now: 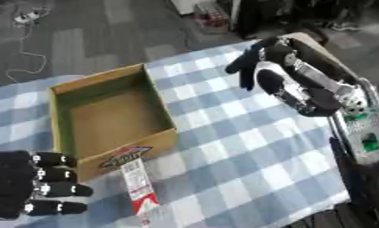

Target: Pick up objects on the table and place them in the box.

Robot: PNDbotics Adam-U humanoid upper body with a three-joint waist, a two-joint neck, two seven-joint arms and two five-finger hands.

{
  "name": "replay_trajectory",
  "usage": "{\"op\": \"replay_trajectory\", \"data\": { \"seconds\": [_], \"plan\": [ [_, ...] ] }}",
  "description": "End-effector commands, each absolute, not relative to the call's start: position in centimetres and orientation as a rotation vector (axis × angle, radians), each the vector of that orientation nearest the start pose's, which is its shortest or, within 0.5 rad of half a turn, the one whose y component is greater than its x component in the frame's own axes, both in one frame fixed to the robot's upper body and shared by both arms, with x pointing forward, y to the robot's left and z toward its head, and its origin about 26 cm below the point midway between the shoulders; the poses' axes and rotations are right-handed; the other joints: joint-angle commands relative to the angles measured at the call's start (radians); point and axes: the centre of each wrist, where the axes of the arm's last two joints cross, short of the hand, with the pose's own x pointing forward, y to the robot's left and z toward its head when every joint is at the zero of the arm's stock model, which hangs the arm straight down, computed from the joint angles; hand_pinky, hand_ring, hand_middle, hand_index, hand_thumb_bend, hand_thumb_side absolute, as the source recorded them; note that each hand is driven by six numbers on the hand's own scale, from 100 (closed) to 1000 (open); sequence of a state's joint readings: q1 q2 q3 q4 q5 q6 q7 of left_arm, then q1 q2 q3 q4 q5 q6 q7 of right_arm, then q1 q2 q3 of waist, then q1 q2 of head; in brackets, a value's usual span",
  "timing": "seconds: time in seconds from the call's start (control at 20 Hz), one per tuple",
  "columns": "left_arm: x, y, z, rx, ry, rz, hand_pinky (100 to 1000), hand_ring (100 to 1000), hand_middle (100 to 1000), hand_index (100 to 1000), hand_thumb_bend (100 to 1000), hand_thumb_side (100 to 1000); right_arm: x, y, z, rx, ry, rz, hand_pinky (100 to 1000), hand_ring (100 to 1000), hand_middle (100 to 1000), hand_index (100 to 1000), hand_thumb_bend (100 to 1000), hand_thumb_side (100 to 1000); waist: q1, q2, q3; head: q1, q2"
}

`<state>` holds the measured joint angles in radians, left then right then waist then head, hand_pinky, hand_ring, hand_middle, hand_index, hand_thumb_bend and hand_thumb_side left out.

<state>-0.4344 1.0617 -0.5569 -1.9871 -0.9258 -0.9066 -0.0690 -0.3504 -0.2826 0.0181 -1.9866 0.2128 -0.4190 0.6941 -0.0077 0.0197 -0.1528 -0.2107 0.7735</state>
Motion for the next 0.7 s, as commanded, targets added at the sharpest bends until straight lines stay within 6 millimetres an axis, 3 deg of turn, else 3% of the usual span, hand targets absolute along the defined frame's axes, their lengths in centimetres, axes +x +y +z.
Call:
{"op": "replay_trajectory", "data": {
  "seconds": [0.05, 0.45, 0.7],
  "plan": [
    [28.5, 24.9, 20.6, -0.276, 1.532, 2.274, 716, 677, 767, 832, 237, 890, 30.5, -24.1, 21.6, 0.103, 2.702, -2.003, 450, 410, 461, 765, 100, 1000, 0.005, -0.012, -0.004, 0.008, -0.003],
    [28.8, 21.7, 21.0, -0.247, 1.494, 2.199, 722, 692, 786, 847, 267, 891, 30.6, -23.5, 22.0, 0.070, 2.690, -1.971, 451, 411, 462, 757, 100, 1000, 0.006, -0.013, -0.023, 0.010, -0.020],
    [28.8, 20.9, 21.1, -0.223, 1.456, 2.241, 727, 706, 795, 856, 347, 866, 30.7, -23.0, 22.3, 0.048, 2.682, -1.950, 451, 412, 462, 751, 100, 1000, 0.008, -0.011, -0.036, 0.010, -0.025]
  ]
}}
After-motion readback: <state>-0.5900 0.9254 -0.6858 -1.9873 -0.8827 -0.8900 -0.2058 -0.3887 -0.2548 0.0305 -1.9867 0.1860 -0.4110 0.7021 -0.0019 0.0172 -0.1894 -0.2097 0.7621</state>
